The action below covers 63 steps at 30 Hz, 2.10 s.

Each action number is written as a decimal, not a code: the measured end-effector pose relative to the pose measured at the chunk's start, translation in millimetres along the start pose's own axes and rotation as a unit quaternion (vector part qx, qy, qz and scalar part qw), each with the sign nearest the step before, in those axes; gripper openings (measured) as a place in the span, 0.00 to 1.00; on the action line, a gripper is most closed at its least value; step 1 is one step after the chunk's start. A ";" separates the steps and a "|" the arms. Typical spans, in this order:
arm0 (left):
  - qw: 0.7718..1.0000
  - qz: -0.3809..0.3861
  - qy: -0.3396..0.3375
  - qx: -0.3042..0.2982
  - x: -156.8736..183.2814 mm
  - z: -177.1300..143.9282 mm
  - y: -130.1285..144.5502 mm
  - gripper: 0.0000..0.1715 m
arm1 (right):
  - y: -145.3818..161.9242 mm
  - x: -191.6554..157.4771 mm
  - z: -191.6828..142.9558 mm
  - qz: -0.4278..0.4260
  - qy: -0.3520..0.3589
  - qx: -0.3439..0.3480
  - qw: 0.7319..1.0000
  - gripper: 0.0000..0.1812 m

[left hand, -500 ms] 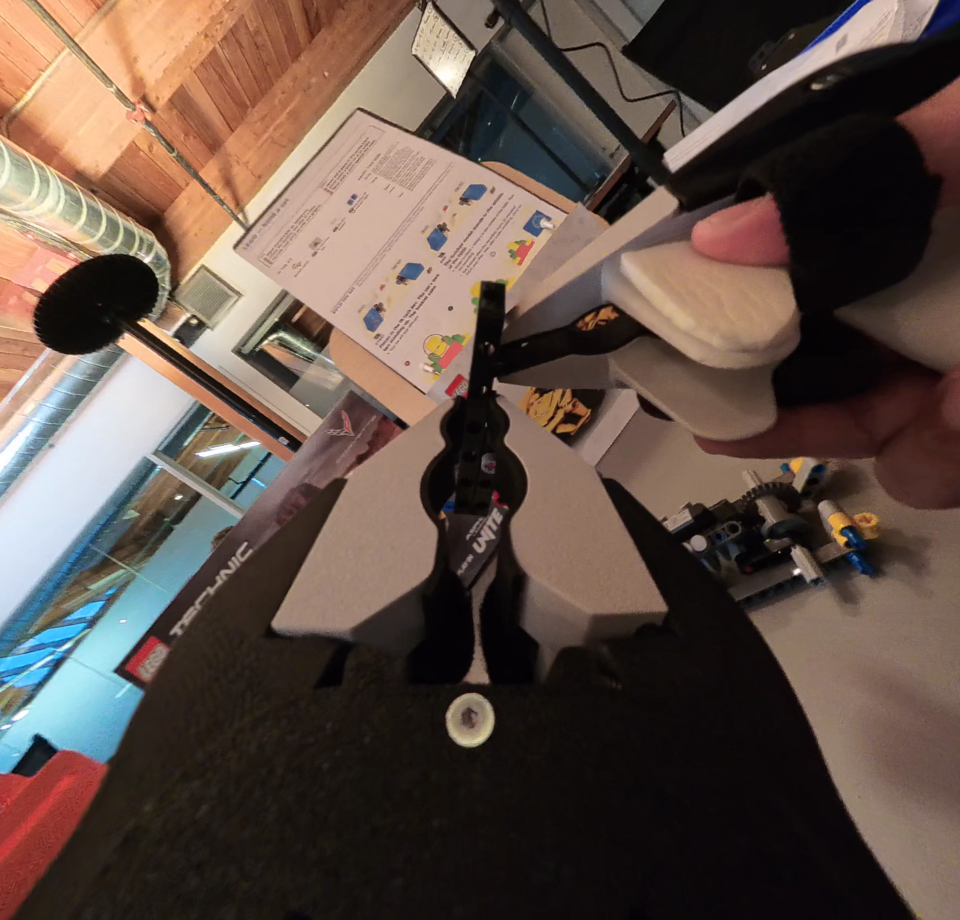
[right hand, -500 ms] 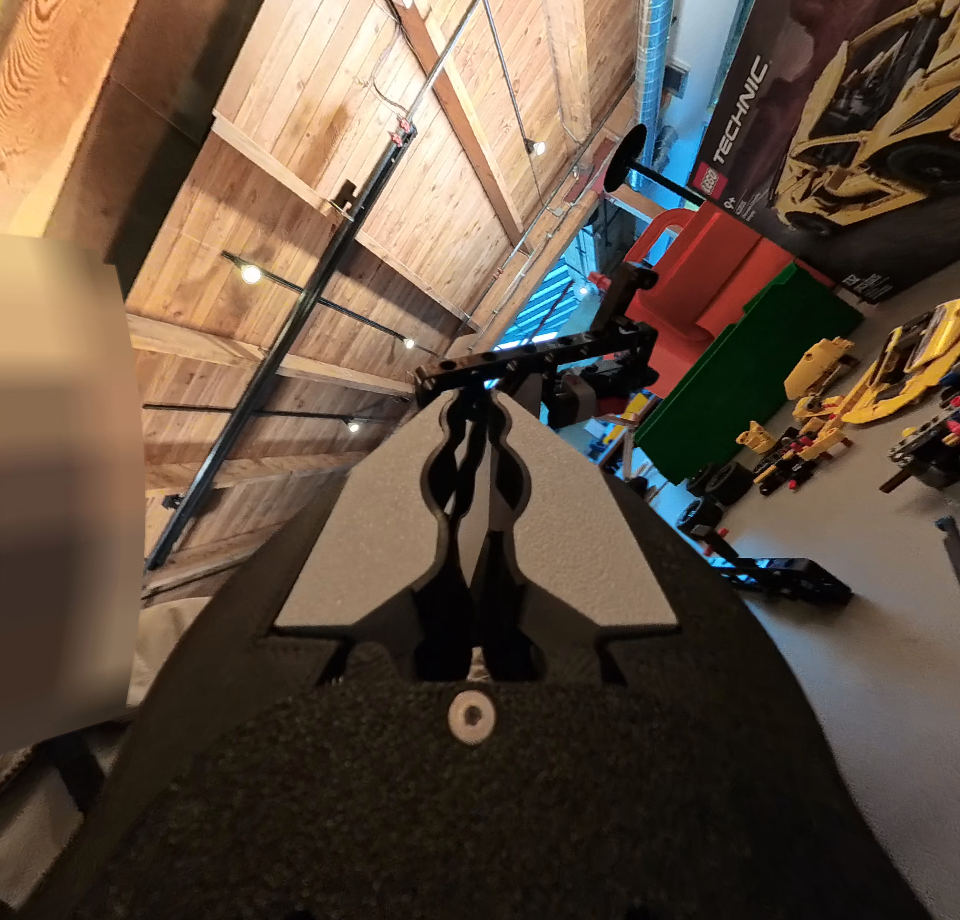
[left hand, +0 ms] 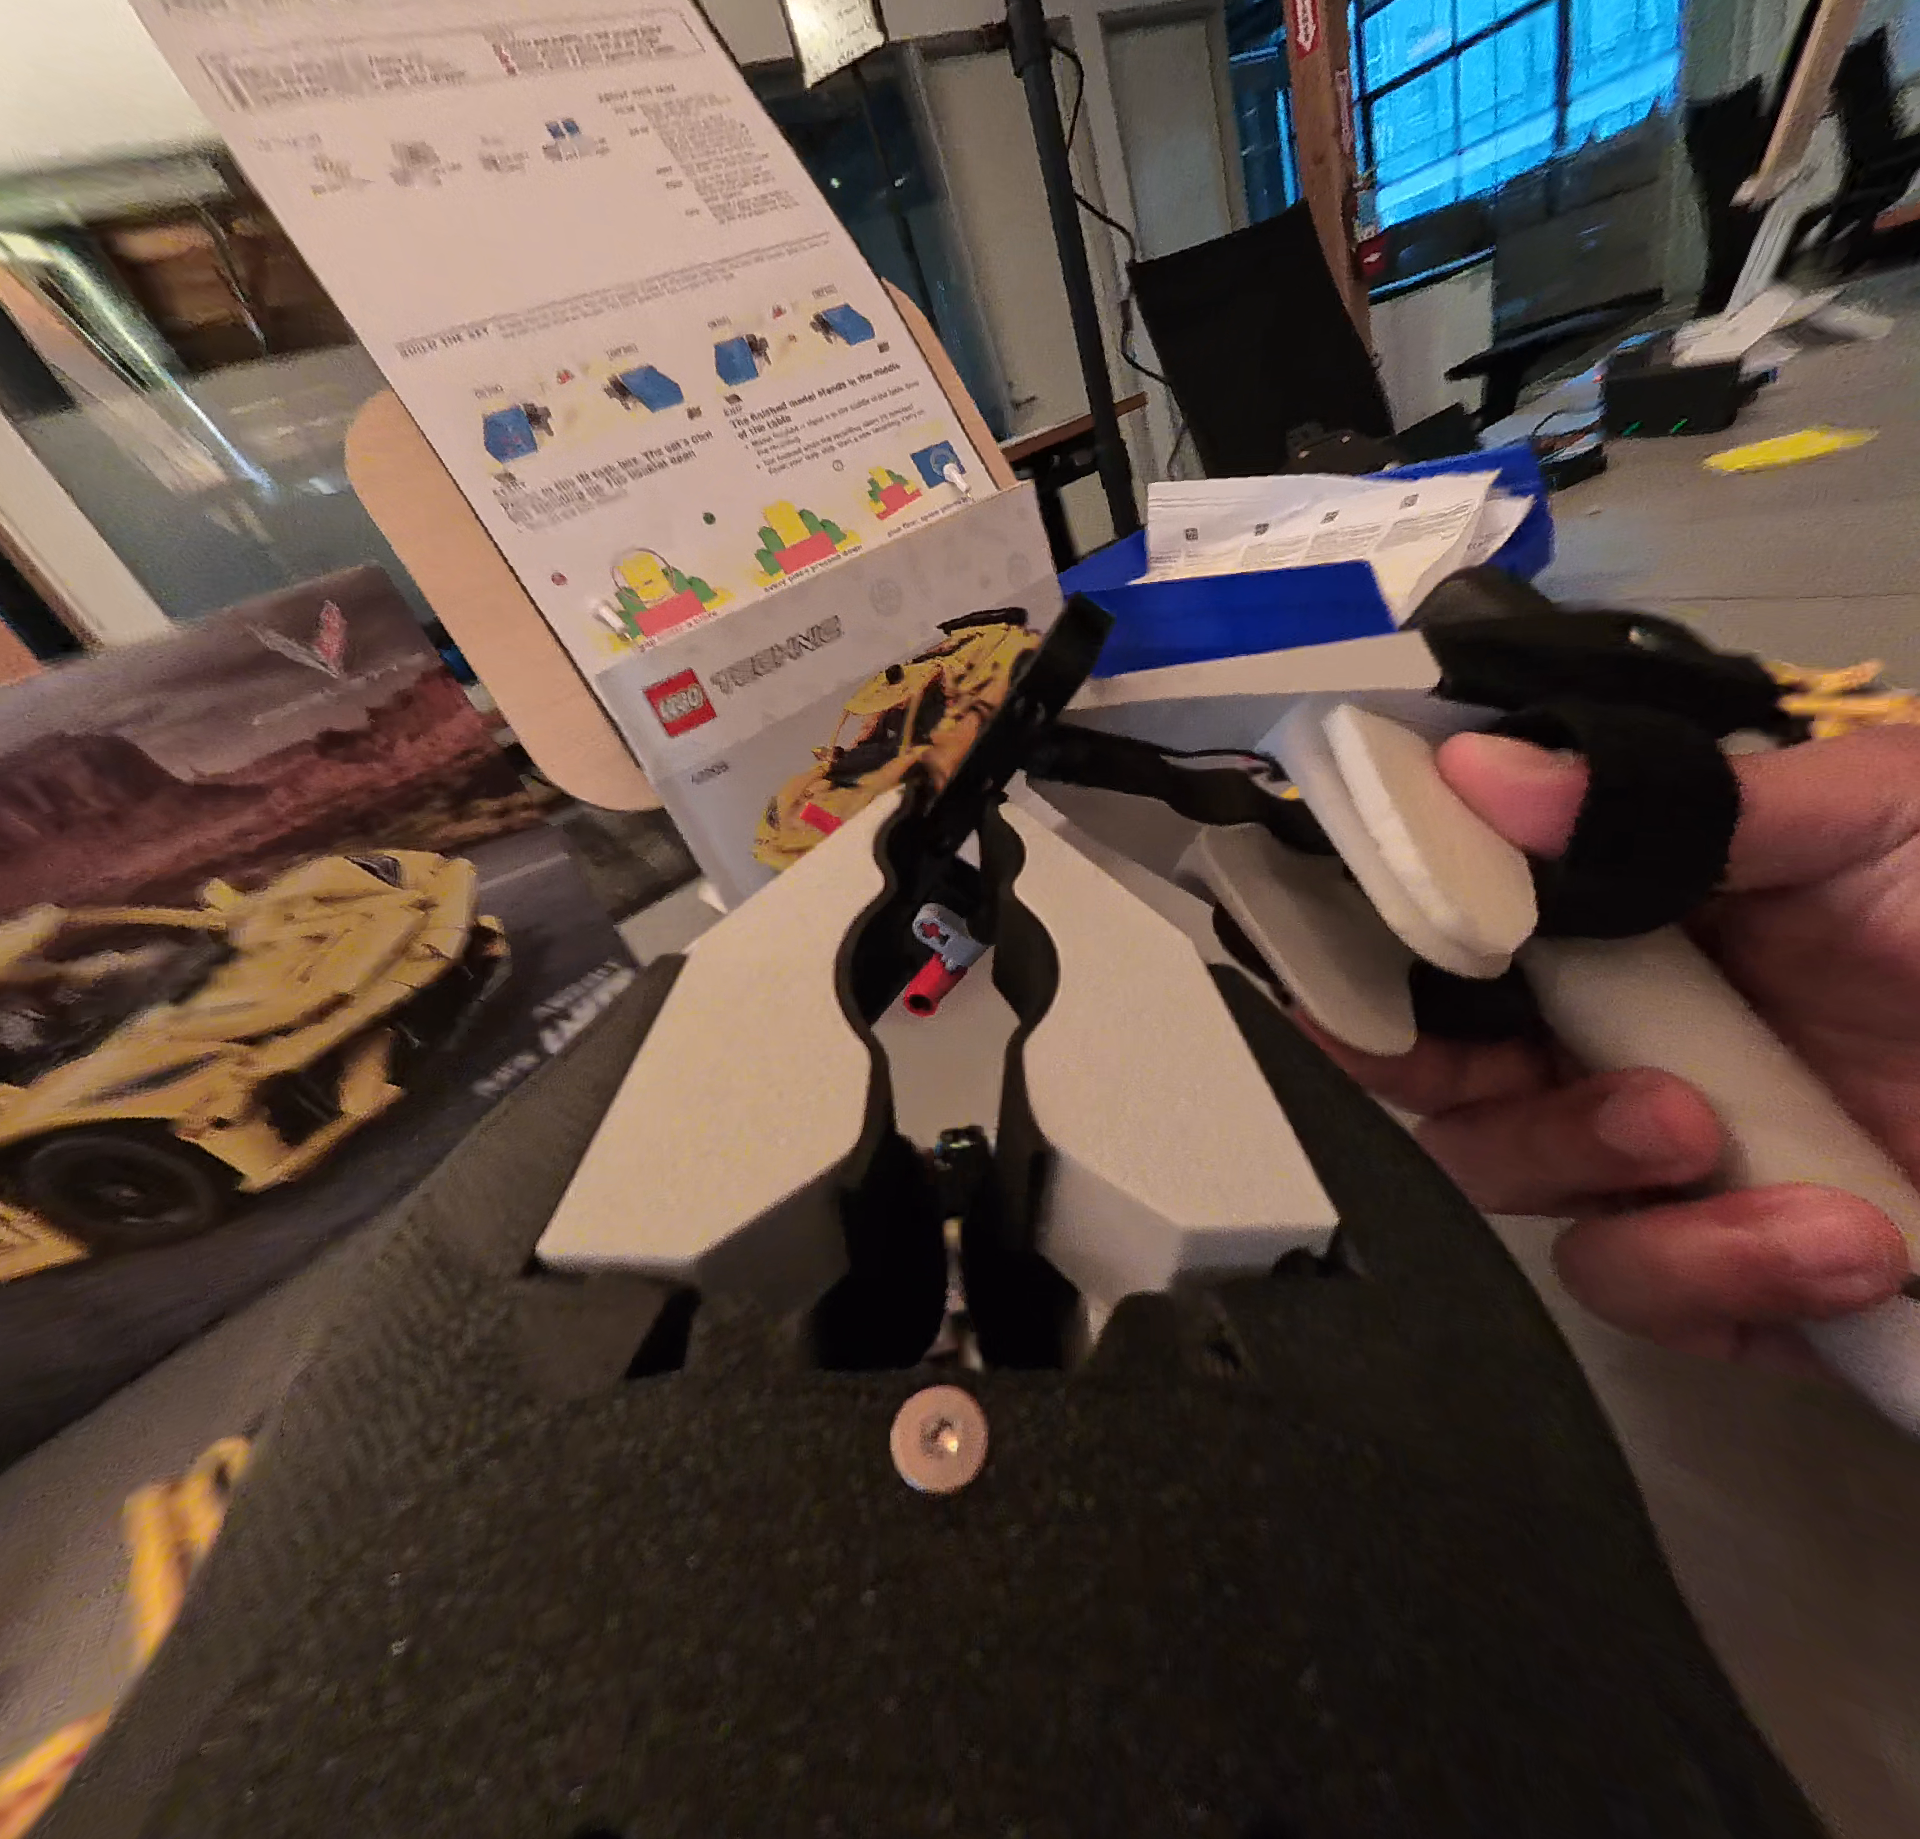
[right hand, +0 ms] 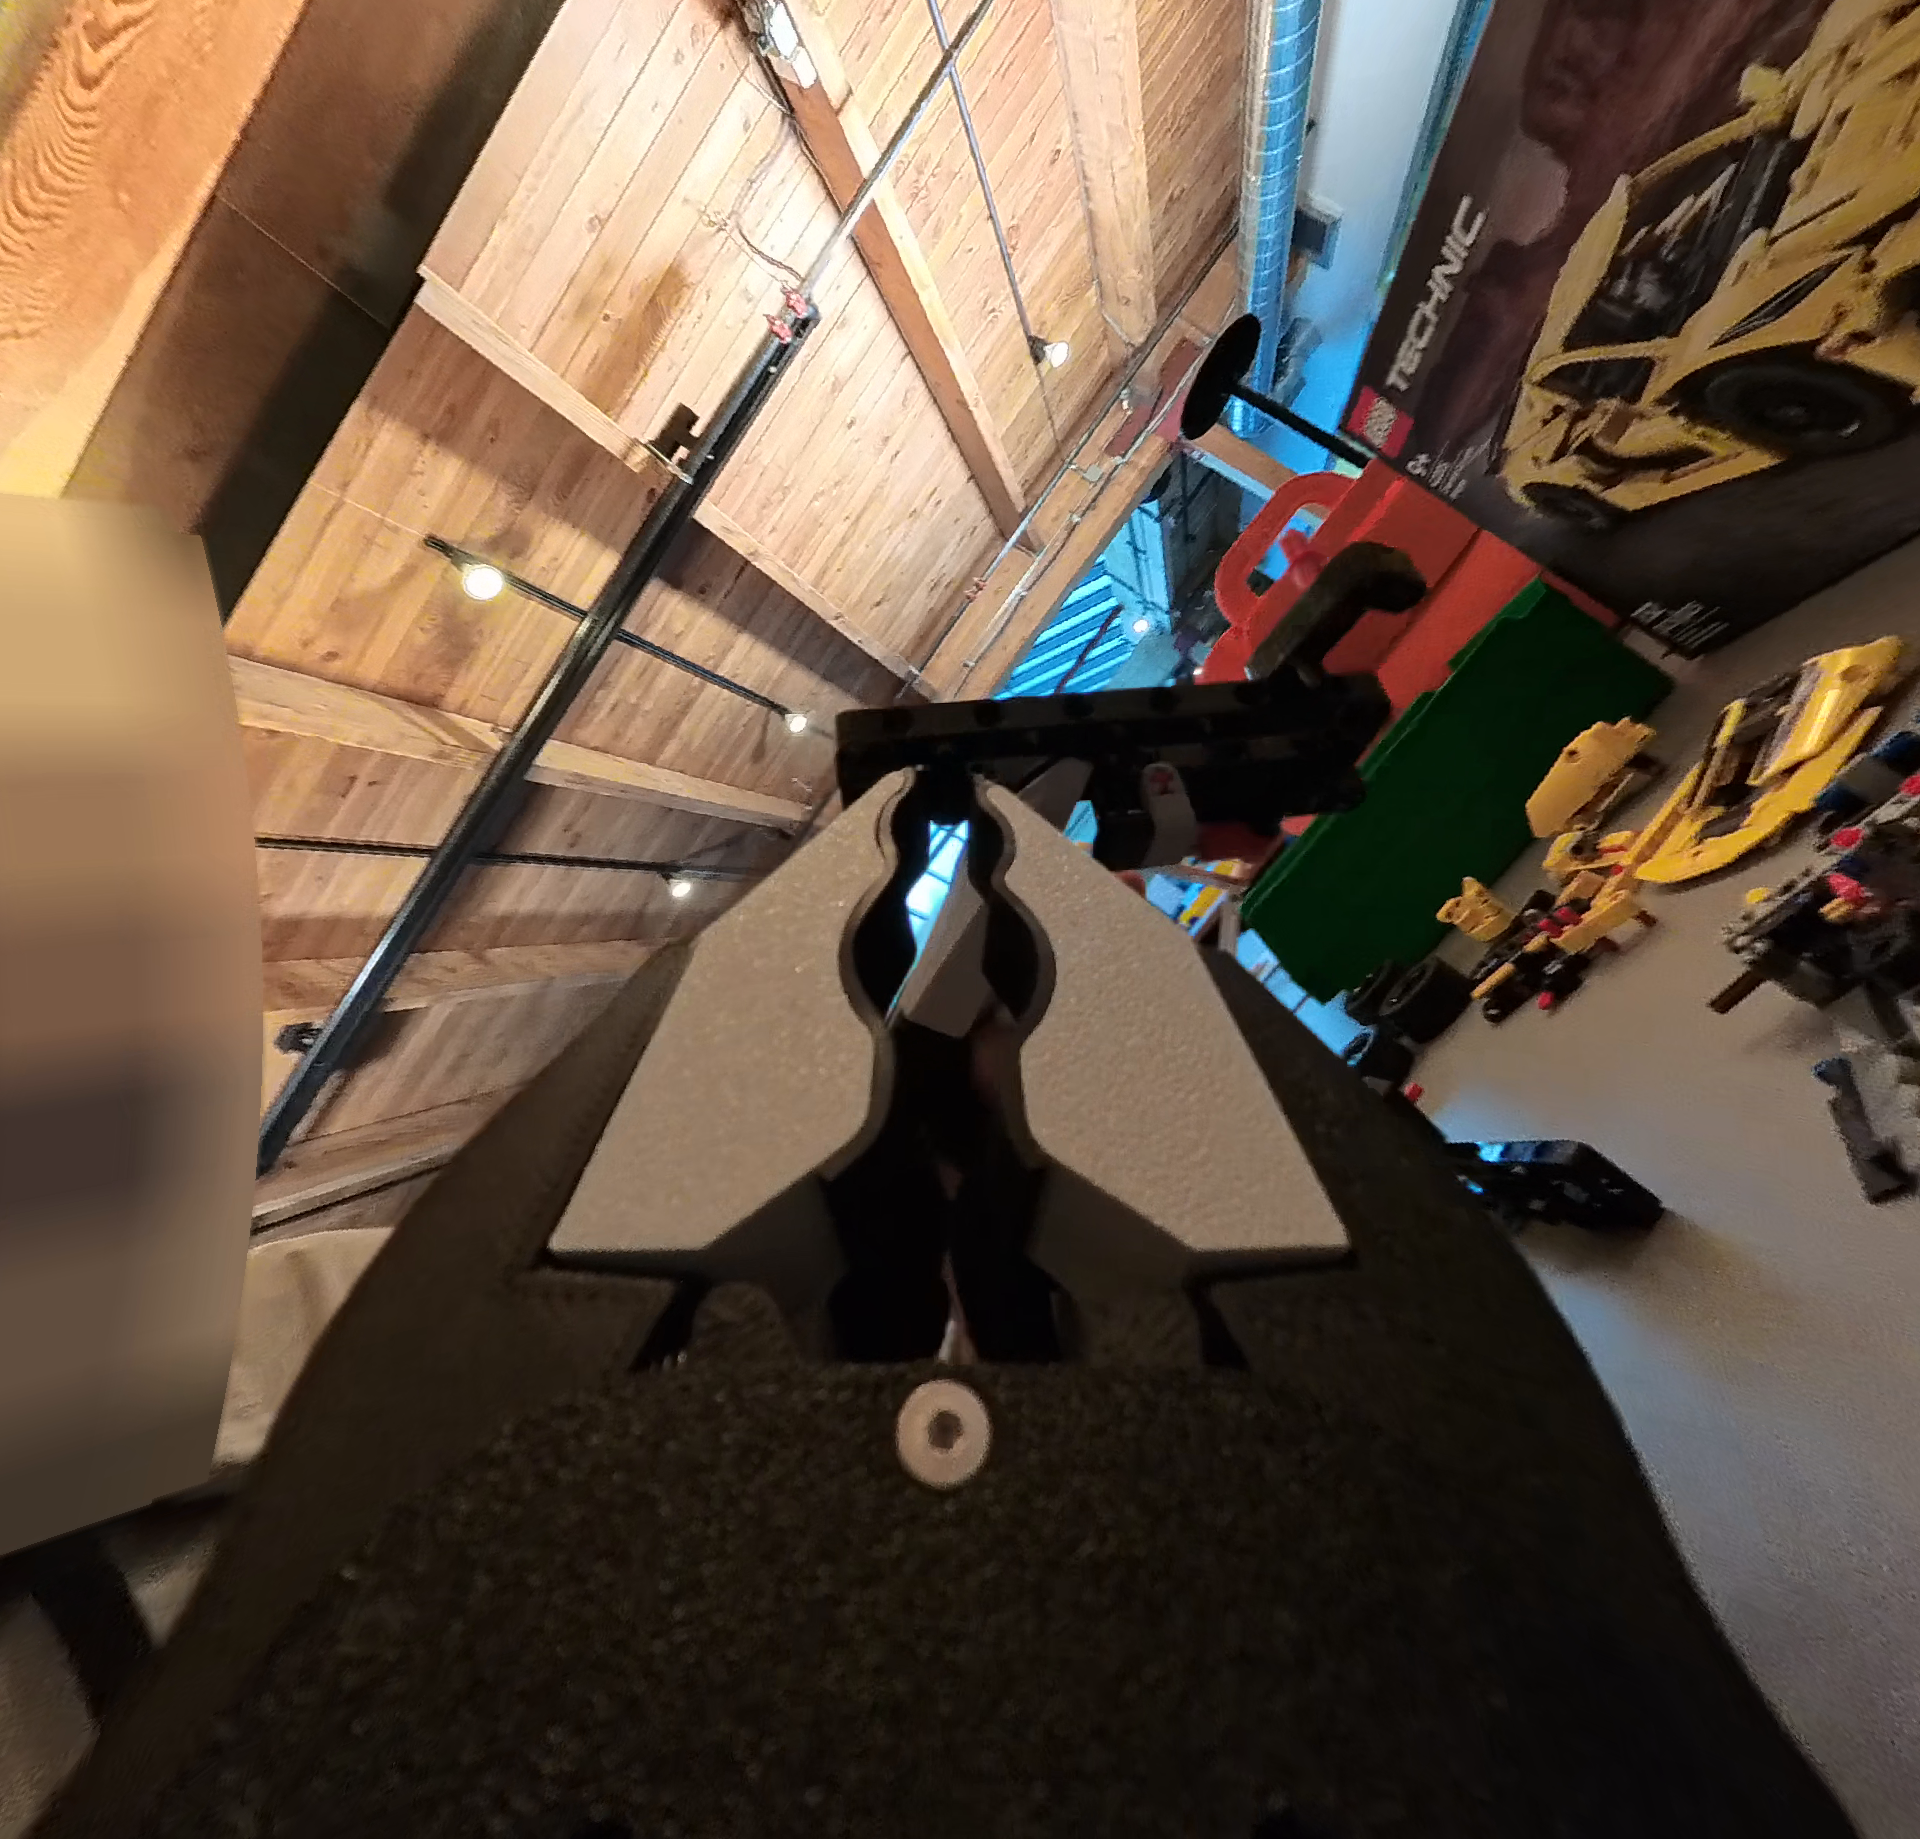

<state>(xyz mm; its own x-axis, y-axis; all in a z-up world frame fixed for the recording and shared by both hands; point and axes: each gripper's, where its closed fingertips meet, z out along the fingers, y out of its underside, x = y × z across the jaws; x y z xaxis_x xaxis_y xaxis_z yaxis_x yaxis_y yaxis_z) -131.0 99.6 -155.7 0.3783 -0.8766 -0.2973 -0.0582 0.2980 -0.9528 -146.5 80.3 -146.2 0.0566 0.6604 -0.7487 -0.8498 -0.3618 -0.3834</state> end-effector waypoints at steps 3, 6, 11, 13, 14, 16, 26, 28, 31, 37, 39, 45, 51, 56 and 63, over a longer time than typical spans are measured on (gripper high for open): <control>0.999 -0.043 0.015 -0.017 1.3 2.9 6.7 0.06 | -1.1 7.0 -2.0 0.027 0.009 0.000 1.000 0.03; 0.996 0.035 0.075 -0.045 14.8 8.6 23.4 0.05 | -4.2 18.6 -12.1 -0.075 0.086 -0.064 0.991 0.03; 0.970 0.040 0.238 -0.042 32.7 -22.8 33.5 0.28 | 16.4 20.8 -26.7 -0.170 0.131 -0.262 0.941 0.03; 0.954 0.018 0.297 -0.036 42.4 -37.7 27.8 0.28 | 34.4 22.2 -32.4 -0.153 0.132 -0.338 0.919 0.03; 0.951 0.023 0.307 -0.019 44.9 -42.7 20.1 0.28 | 46.4 22.1 -37.0 -0.135 0.122 -0.375 0.909 0.03; 0.940 0.038 0.339 -0.010 54.7 -52.3 13.0 0.28 | 60.1 17.1 -38.6 -0.085 0.103 -0.398 0.908 0.03; 0.923 0.184 0.336 -0.017 75.0 -67.5 34.2 0.15 | 83.0 18.8 -53.6 -0.027 0.099 -0.454 0.885 0.03; 0.924 0.208 0.321 -0.024 71.7 -65.5 39.0 0.16 | 81.7 16.3 -52.1 -0.029 0.092 -0.452 0.887 0.03; 0.924 0.215 0.315 -0.030 70.8 -65.2 43.3 0.15 | 83.5 16.7 -52.5 -0.034 0.093 -0.456 0.884 0.03; 0.947 0.179 0.266 0.022 57.6 -58.9 20.3 0.15 | 68.4 4.5 -34.2 -0.016 0.045 -0.368 0.929 0.03; 0.952 0.132 0.272 0.044 55.6 -62.5 6.1 0.15 | 67.0 -8.1 -28.6 -0.001 0.011 -0.349 0.937 0.03; 0.952 0.058 0.298 0.050 55.4 -65.8 -2.4 0.14 | 66.8 -17.2 -26.2 0.053 -0.018 -0.342 0.938 0.03; 0.962 -0.097 0.194 0.165 -52.7 -85.8 -46.8 0.14 | -8.2 -14.4 -47.7 0.005 0.018 -0.230 0.973 0.03; 0.947 -0.151 0.254 0.127 -22.0 -69.2 -28.3 0.15 | 2.7 -15.5 -34.9 -0.035 0.044 -0.286 0.956 0.03; 0.928 -0.279 0.228 0.097 -49.3 -51.8 -5.0 0.15 | -90.7 56.1 -183.6 -0.360 0.473 -0.416 0.688 0.03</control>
<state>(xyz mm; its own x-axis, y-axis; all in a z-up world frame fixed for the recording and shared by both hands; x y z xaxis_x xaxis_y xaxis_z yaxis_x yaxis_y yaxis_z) -197.2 121.8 -139.5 -0.1335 -0.9702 0.2024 0.2130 -0.2275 -0.9502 29.9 29.4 -252.7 0.9563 0.2846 -0.0678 0.1501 -0.6761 -0.7213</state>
